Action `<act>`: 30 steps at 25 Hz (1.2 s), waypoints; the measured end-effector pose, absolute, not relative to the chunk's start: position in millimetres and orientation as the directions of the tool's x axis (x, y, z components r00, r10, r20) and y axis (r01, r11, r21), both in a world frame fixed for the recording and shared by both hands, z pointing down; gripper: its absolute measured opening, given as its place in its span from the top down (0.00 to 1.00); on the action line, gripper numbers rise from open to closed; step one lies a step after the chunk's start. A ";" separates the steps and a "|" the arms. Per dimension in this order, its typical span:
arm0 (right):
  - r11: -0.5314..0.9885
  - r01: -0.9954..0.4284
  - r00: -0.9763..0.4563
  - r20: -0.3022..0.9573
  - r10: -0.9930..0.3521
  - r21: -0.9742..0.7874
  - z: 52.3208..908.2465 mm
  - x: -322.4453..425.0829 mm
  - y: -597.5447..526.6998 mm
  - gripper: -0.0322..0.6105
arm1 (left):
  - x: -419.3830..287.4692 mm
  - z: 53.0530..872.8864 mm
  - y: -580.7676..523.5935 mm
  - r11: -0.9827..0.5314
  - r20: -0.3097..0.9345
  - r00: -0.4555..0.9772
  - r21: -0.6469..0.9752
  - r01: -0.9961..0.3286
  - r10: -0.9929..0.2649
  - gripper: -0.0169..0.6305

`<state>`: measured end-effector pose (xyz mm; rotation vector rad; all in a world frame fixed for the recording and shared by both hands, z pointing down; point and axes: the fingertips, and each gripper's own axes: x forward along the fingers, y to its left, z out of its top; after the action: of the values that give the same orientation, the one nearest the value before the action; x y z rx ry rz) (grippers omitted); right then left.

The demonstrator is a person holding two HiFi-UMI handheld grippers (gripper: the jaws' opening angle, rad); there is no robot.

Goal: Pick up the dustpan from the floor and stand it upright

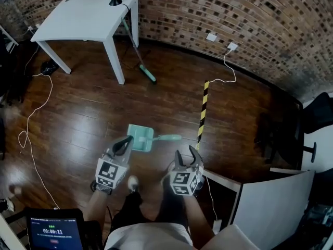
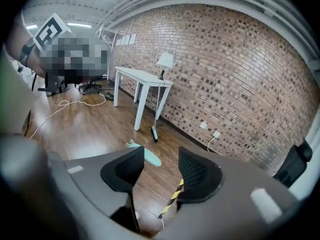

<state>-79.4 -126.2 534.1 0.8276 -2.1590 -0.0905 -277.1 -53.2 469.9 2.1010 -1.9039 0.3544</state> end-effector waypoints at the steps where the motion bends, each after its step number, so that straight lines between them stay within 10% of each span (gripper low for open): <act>1: 0.792 -0.524 -0.475 0.664 -0.578 0.314 526.5 -82.8 -119.5 0.60 | -277.2 459.0 -51.7 -0.115 0.355 0.115 0.021 -0.993 -0.928 0.97; 18: 0.693 -0.691 -0.616 0.334 -0.713 0.205 325.6 -65.4 -39.8 0.93 | -286.1 299.1 34.3 -0.089 0.146 0.082 -0.041 -0.995 -0.986 0.97; 30: 0.752 -0.658 -0.740 0.156 -0.655 0.036 261.6 -52.3 -33.2 0.93 | -228.5 245.3 35.1 -0.114 0.088 0.109 -0.043 -0.993 -0.990 0.97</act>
<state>-52.3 -33.2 261.6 1.0527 -2.7903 0.0327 -228.5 35.1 245.3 2.3199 -2.0736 0.1469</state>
